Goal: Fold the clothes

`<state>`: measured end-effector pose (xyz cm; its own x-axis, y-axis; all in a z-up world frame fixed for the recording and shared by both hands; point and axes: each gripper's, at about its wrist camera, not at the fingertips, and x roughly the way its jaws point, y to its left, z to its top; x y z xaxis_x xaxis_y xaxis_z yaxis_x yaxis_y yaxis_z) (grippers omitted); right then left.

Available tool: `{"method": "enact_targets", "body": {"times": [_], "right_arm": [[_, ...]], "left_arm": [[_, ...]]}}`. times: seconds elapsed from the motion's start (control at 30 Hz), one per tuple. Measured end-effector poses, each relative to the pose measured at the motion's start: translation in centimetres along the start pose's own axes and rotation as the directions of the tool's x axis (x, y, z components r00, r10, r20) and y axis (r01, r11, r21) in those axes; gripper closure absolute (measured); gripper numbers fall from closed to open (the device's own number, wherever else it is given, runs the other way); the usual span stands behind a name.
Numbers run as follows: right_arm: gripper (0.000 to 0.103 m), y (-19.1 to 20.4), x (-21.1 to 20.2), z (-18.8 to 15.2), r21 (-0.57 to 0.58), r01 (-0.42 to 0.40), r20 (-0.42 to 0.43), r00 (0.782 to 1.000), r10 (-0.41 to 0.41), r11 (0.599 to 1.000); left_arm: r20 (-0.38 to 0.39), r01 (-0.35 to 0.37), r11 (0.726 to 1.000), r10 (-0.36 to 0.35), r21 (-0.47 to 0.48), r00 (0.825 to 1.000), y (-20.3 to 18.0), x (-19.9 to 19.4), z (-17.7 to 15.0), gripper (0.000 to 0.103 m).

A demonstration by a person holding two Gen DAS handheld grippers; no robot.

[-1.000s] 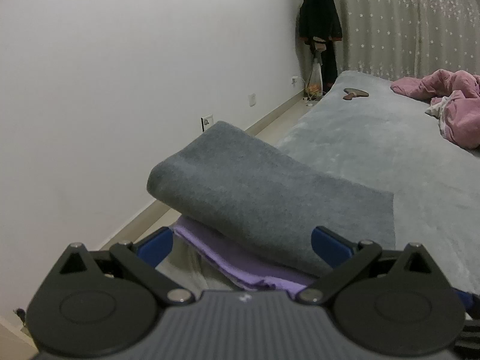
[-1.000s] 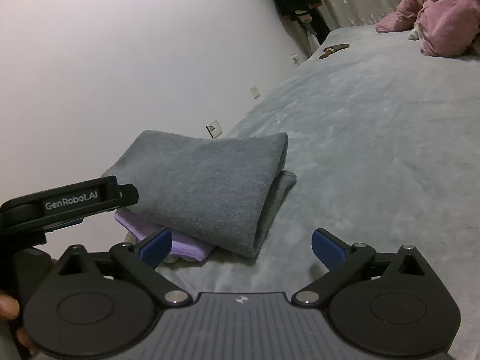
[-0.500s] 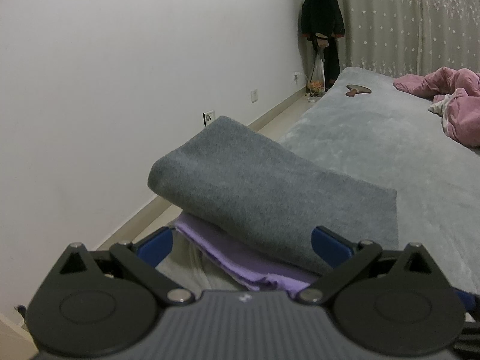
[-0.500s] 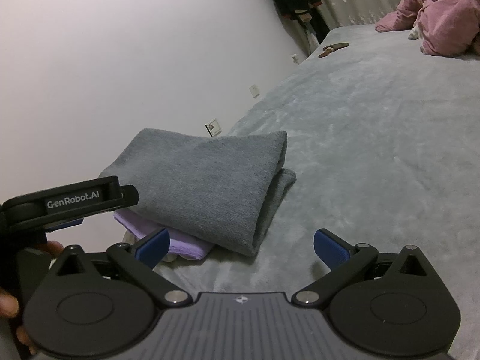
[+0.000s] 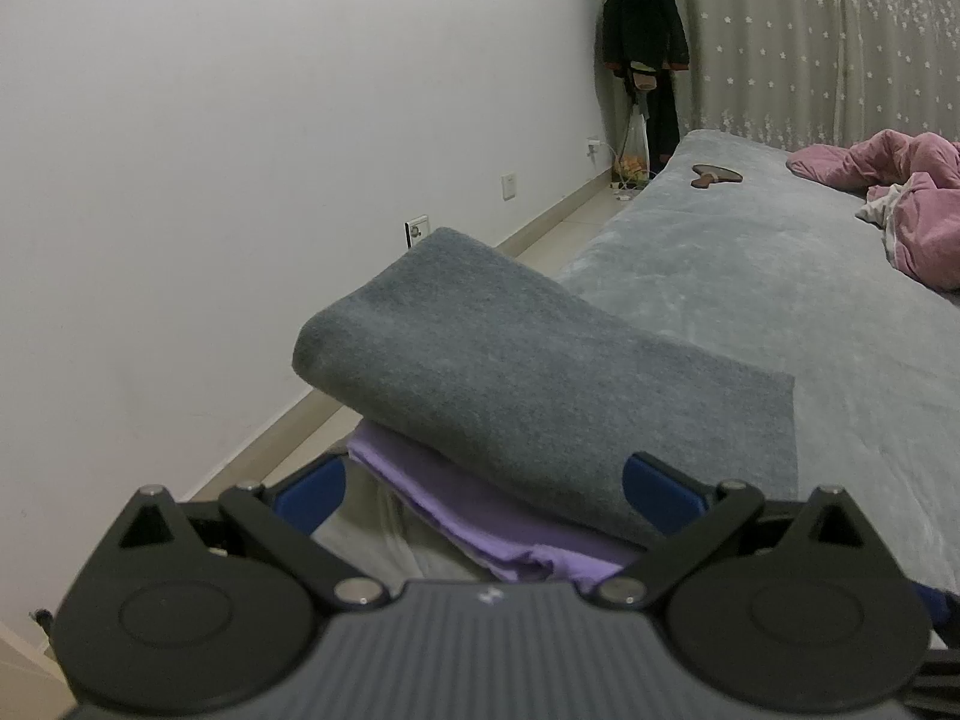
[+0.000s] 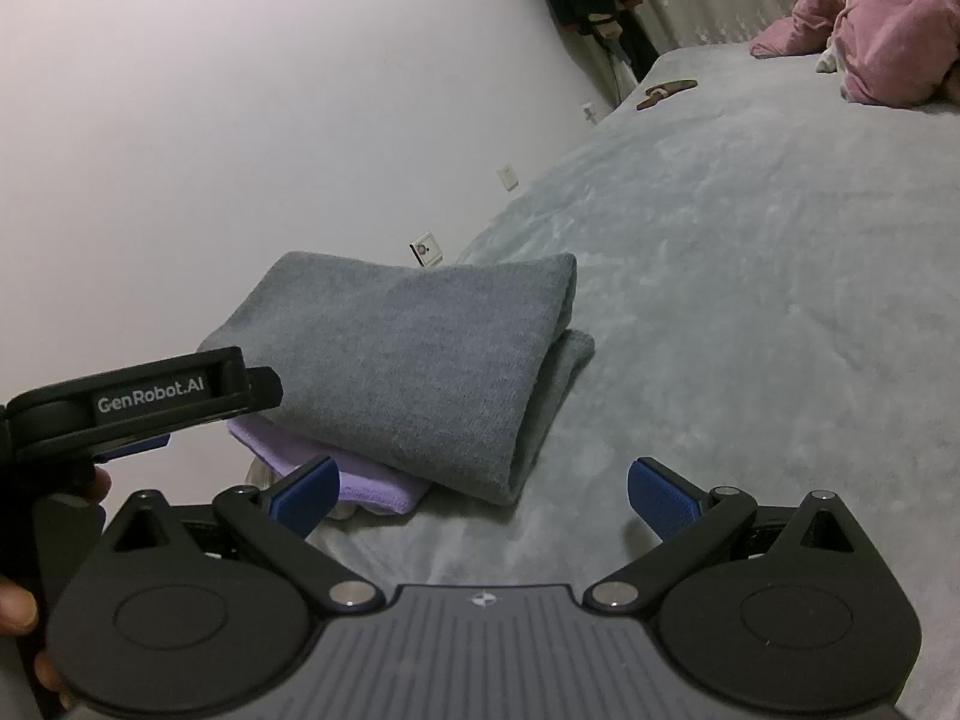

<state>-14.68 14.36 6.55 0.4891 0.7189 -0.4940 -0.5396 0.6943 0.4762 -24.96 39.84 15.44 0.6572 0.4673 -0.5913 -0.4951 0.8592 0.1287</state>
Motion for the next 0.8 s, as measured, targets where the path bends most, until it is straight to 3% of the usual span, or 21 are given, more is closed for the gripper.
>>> {"method": "enact_targets", "body": {"times": [0.8], "right_arm": [[0.000, -0.02, 0.15, -0.19, 0.018, -0.005, -0.007, 1.000, 0.005, 1.000]], "left_arm": [[0.007, 0.005, 1.000, -0.005, 0.007, 1.000, -0.09, -0.05, -0.16, 0.000]]}}
